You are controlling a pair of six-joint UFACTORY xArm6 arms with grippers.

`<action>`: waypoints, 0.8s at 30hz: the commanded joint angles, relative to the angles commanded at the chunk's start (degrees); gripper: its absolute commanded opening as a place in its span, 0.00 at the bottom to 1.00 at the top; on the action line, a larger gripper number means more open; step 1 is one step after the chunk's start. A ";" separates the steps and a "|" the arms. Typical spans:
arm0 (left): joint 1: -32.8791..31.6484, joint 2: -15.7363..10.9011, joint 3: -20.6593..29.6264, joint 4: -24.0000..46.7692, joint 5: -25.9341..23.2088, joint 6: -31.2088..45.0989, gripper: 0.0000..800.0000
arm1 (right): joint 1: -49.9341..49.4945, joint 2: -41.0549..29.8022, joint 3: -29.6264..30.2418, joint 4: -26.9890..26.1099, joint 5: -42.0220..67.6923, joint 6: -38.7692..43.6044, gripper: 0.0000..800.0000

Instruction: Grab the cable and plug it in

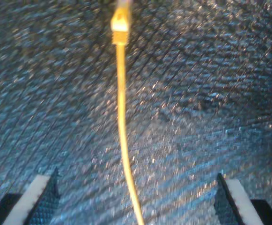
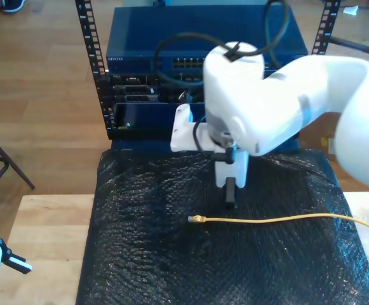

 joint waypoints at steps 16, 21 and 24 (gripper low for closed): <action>0.00 0.00 0.00 0.00 0.35 0.09 1.00 | 5.54 9.85 -1.85 -1.23 -3.60 5.98 0.91; 0.00 0.00 0.00 0.00 0.35 0.18 1.00 | 5.63 11.34 -2.02 -2.64 -3.60 5.54 0.82; 0.09 0.00 0.00 0.00 0.35 0.18 1.00 | 5.63 11.78 -2.11 -3.52 -3.60 5.63 0.80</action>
